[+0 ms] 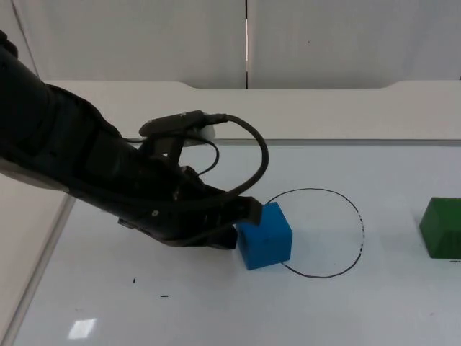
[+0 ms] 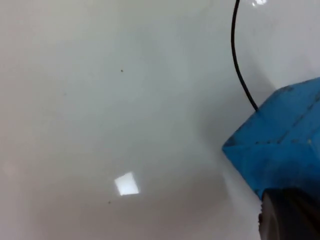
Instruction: Push the two cubes into the marked area.
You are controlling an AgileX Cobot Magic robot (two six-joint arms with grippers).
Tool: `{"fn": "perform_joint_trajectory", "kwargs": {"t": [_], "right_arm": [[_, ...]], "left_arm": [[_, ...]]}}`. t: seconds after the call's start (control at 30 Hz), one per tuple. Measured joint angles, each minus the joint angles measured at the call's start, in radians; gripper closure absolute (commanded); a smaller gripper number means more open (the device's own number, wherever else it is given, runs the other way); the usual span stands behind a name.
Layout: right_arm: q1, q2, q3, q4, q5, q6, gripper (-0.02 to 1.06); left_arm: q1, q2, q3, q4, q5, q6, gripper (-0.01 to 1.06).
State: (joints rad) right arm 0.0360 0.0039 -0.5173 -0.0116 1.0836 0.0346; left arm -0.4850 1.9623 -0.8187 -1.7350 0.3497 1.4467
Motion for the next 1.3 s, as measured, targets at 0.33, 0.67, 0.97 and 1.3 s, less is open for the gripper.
{"fn": "perform_joint_trajectory", "kwargs": {"t": [0.33, 0.67, 0.97, 1.3], "right_arm": [[0.000, 0.000, 0.000, 0.000, 0.000, 0.000, -0.01], [0.000, 0.000, 0.000, 0.000, 0.000, 0.000, -0.01], [0.000, 0.000, 0.000, 0.000, 0.000, 0.000, -0.01], [0.000, 0.000, 0.000, 0.000, 0.000, 0.000, -0.01]], "left_arm": [[-0.004, 0.027, -0.023, 0.000, 0.023, -0.002, 1.05], [-0.023, 0.027, -0.051, 0.000, 0.023, -0.006, 1.05], [-0.074, 0.051, -0.053, 0.000, 0.028, -0.005, 1.05], [-0.078, 0.077, -0.103, 0.000, 0.029, -0.005, 1.05]]}}
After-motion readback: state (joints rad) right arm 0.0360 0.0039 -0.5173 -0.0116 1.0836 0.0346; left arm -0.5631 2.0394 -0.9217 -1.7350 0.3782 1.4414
